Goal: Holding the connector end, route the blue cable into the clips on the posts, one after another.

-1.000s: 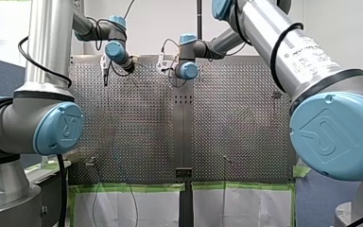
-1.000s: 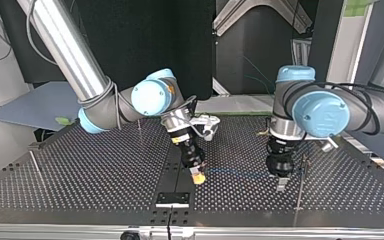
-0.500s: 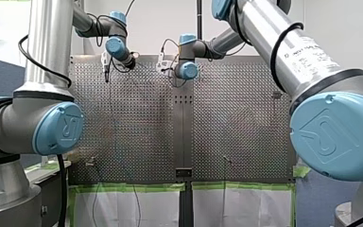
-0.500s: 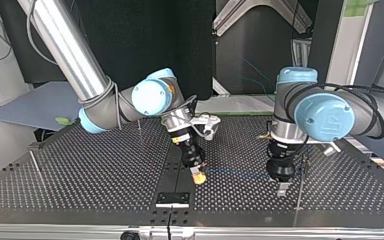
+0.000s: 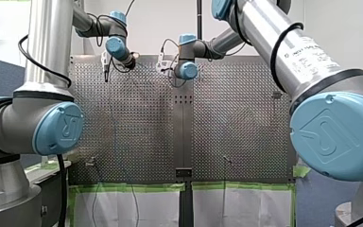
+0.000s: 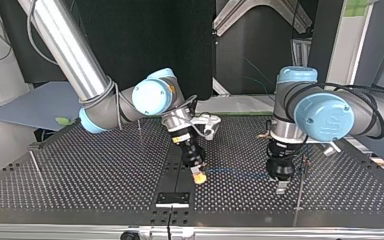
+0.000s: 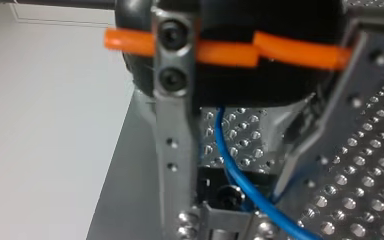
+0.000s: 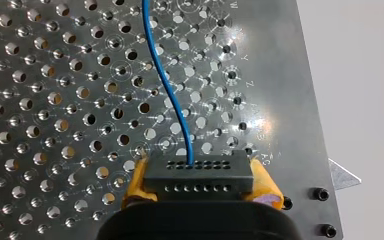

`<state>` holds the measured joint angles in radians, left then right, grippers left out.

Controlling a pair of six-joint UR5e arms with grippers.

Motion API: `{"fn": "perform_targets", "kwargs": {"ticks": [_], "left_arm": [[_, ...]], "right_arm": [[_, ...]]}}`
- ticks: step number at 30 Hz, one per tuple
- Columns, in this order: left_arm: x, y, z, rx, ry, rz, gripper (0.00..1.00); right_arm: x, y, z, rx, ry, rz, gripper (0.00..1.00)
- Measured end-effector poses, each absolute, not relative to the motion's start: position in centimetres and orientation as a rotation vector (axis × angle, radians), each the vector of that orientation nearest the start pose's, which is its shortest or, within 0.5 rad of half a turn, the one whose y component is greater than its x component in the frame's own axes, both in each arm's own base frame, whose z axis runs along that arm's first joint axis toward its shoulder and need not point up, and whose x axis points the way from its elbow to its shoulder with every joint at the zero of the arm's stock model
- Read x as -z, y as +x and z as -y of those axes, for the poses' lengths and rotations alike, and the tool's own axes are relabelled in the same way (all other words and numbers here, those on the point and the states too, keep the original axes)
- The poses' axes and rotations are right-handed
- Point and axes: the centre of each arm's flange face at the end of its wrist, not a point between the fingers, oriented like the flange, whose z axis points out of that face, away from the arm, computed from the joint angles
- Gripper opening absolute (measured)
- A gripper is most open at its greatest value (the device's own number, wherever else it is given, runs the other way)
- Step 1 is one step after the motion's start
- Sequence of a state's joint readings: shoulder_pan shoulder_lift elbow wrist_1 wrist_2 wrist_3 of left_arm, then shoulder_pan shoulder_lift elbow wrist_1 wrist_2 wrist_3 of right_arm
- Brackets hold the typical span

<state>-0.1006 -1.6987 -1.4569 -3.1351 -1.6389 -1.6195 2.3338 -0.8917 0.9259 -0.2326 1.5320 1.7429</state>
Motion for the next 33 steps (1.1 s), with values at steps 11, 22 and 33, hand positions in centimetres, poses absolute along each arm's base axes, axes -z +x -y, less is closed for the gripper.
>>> {"fn": "perform_targets", "kwargs": {"ticks": [11,22,33], "left_arm": [[-47.9,52.8,18.2,0.034,-0.023,-1.577,0.0],[-47.9,52.6,18.4,0.045,-0.035,-1.577,0.0],[-49.2,51.8,18.0,0.032,-0.078,-1.553,0.42]], "right_arm": [[-40.1,63.6,46.6,2.732,-2.101,-1.056,0.0],[-40.1,63.5,46.6,2.729,-2.104,-1.058,0.0],[-40.0,63.3,46.9,2.729,-2.105,-1.068,0.0]]}}
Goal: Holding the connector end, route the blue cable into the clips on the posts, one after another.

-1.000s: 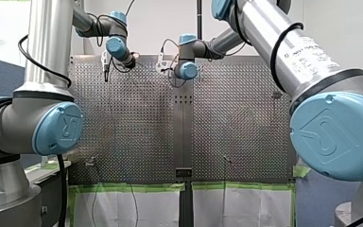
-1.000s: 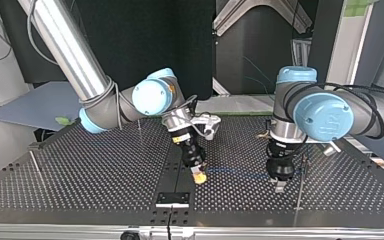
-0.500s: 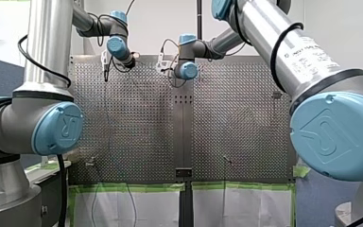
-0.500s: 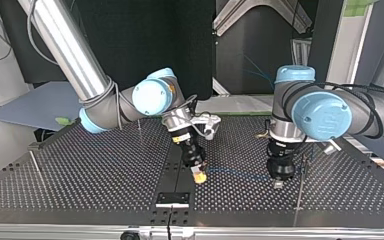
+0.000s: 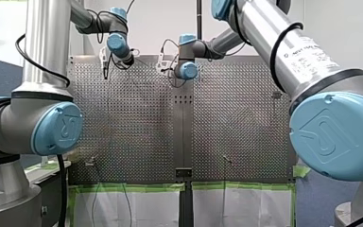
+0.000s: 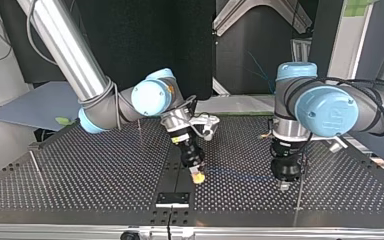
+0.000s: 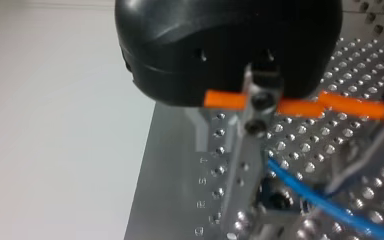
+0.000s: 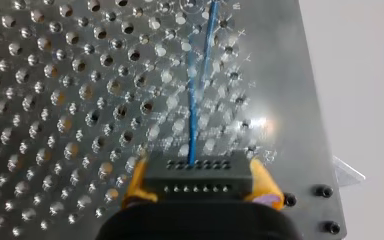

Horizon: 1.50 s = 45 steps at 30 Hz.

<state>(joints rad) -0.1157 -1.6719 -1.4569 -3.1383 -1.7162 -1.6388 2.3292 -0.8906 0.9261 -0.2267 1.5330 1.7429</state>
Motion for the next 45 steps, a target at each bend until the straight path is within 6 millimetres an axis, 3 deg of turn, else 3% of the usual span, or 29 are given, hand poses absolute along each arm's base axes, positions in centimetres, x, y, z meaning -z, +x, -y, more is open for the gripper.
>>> {"fn": "perform_targets", "kwargs": {"ticks": [2,7,9,14,33,39,45], "left_arm": [[-49.2,51.7,18.1,0.033,-0.08,-1.556,0.32],[-49.1,51.5,18.3,0.037,-0.078,-1.564,0.21],[-49.1,51.5,18.4,0.038,-0.075,-1.565,0.21],[-49.1,51.4,18.6,0.047,-0.066,-1.567,0.01],[-48.5,51.6,19.2,0.087,-0.047,-1.584,0.01],[-48.1,51.5,20.1,0.112,-0.052,-1.596,0.01],[-46.2,51.3,21.7,0.114,-0.039,-1.648,0.01]], "right_arm": [[-40.0,63.4,46.8,2.728,-2.106,-1.065,0.0],[-40.0,63.3,46.9,2.727,-2.107,-1.067,0.0],[-39.9,63.3,46.9,2.726,-2.108,-1.068,0.0],[-39.9,63.2,47.0,2.726,-2.108,-1.07,0.0],[-39.6,63.1,47.0,2.715,-2.118,-1.076,0.0],[-37.9,62.5,47.2,2.668,-2.156,-1.111,0.0],[-35.3,61.1,47.9,2.61,-2.213,-1.172,0.0]]}}
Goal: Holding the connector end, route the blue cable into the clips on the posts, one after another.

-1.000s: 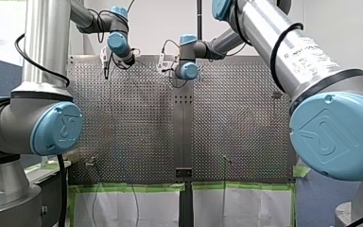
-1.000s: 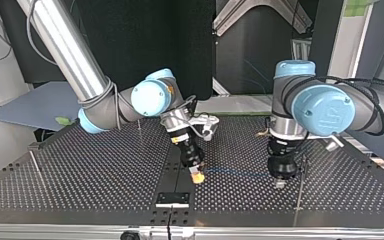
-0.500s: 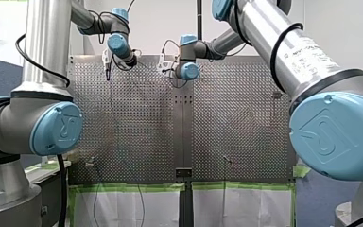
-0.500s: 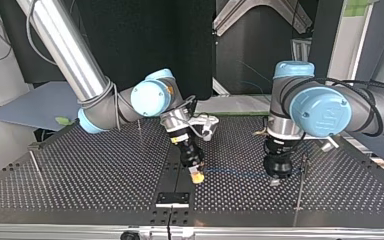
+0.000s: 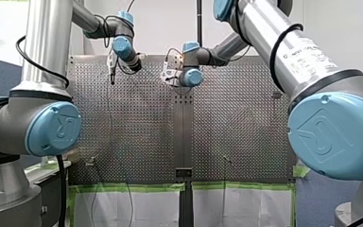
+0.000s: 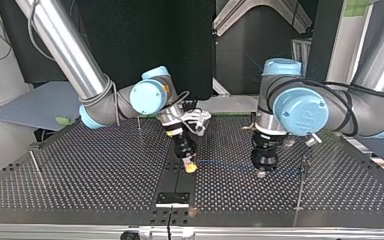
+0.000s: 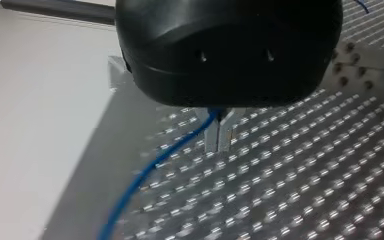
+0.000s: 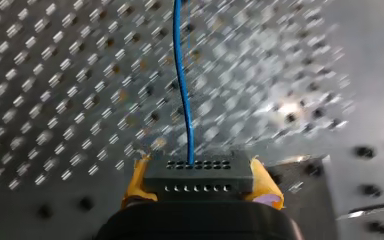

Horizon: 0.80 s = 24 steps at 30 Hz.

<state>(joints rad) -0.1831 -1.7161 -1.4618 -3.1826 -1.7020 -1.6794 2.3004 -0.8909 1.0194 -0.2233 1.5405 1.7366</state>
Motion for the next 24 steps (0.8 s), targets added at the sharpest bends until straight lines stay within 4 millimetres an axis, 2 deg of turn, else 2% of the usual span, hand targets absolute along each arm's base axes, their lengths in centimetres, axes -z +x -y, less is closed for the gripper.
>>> {"fn": "perform_targets", "kwargs": {"ticks": [10,13,24], "left_arm": [[-42.5,50.3,23.8,0.136,-0.009,-1.681,0.01],[-40.7,50.2,24.5,0.142,0.005,-1.696,0.01],[-35.4,49.4,29.1,0.142,0.039,-1.742,0.01]], "right_arm": [[-30.6,59.1,48.0,2.486,-2.34,-1.243,0.0],[-29.3,58.6,47.8,2.452,-2.377,-1.253,0.0],[-24.3,57.0,46.1,2.314,-2.486,-1.292,0.0]]}}
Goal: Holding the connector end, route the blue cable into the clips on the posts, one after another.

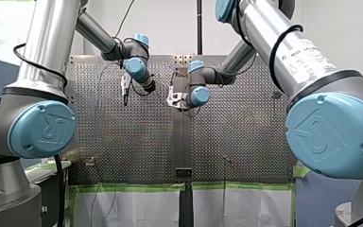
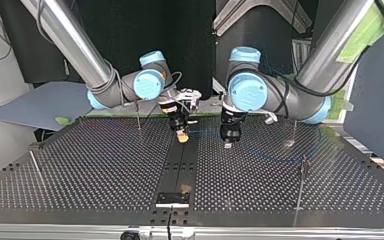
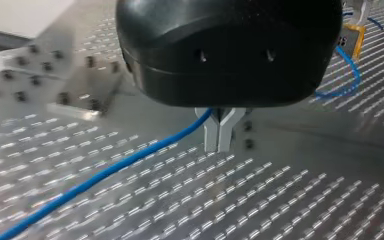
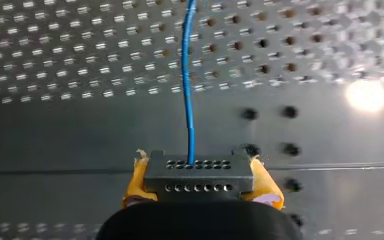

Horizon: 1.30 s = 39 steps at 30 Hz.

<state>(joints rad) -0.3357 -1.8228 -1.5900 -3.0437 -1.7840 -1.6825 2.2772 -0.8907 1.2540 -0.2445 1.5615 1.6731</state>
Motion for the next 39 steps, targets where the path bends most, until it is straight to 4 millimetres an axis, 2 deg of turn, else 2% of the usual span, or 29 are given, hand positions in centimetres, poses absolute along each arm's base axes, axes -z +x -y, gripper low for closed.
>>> {"fn": "perform_targets", "kwargs": {"ticks": [3,8,20,28,35,39], "left_arm": [[-34.1,49.2,30.4,0.15,0.058,-1.758,0.01],[-33.4,49.0,31.5,0.168,0.067,-1.755,0.01],[-29.4,48.6,33.3,0.171,0.09,-1.782,0.01],[-27.3,47.8,33.6,0.191,0.084,-1.774,0.01],[-23.6,47.3,34.7,0.179,0.127,-1.827,0.01],[-22.3,47.1,35.4,0.185,0.139,-1.84,0.01]], "right_arm": [[-23.5,56.7,45.8,2.295,-2.504,-1.294,0.0],[-22.2,56.3,45.3,2.271,-2.53,-1.296,0.0],[-18.5,54.2,44.9,2.257,-2.534,-1.349,0.0],[-17.6,53.2,45.2,2.244,-2.544,-1.377,0.0],[-16.2,52.4,45.0,2.245,-2.539,-1.392,0.0],[-15.2,51.8,44.8,2.247,-2.537,-1.403,0.0]]}}
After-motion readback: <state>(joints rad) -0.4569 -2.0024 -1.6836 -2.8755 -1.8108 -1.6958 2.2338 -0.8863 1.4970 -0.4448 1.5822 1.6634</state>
